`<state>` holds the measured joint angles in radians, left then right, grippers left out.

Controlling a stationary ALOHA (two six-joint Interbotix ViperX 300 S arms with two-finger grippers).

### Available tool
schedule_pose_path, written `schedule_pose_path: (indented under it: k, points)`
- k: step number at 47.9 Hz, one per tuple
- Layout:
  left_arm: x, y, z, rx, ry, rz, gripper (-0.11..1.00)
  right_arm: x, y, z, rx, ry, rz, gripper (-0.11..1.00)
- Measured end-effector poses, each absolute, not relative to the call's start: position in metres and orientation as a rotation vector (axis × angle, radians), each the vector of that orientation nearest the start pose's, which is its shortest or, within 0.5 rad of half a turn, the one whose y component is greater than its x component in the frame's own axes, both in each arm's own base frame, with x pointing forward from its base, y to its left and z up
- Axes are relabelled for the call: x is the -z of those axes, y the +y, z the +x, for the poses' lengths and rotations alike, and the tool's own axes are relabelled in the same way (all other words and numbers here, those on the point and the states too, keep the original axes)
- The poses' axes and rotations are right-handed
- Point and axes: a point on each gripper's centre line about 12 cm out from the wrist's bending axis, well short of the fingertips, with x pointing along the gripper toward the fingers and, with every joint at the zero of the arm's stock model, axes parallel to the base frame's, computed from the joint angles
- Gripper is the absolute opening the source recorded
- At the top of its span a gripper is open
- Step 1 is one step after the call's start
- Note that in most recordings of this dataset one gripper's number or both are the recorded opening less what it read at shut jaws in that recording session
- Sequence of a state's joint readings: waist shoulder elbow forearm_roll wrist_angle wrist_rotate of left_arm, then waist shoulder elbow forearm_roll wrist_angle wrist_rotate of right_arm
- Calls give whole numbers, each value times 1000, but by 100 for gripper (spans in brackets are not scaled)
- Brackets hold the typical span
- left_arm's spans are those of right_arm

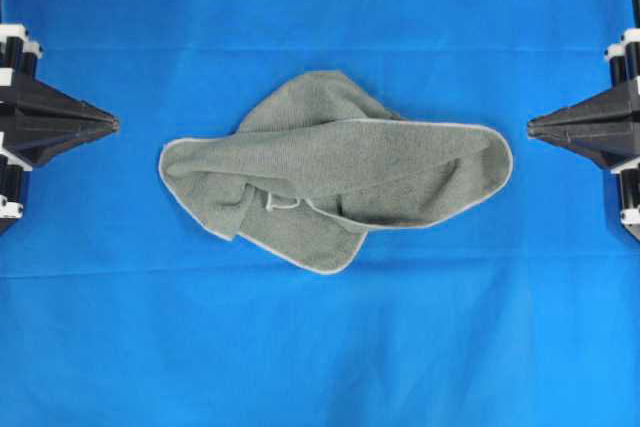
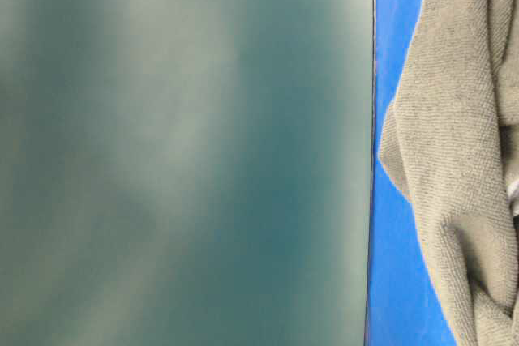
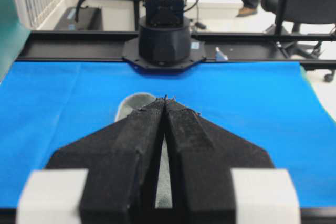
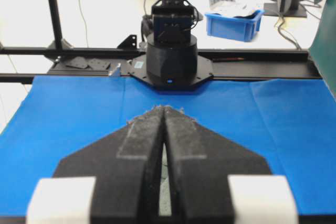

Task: Fold a large towel.
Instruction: 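Move both grippers inward and pinch the towel's left and right corners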

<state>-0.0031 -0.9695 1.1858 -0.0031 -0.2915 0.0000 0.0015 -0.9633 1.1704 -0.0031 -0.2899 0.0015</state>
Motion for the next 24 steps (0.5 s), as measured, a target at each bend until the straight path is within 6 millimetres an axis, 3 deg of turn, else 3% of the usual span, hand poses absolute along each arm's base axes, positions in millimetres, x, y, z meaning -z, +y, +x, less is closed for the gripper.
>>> schedule_pose_path:
  k: [8, 16, 24]
  points:
    - [-298, 0, 204, -1, 6, -24, 0, -295, 0, 201, -1, -20, 15, 0]
    - [-281, 0, 209, -2, 140, -50, 0, -285, -1, 202, 13, 179, 71, 0]
    - [-259, -1, 217, -7, 273, -77, 0, -260, -10, 200, 78, 390, 156, 0]
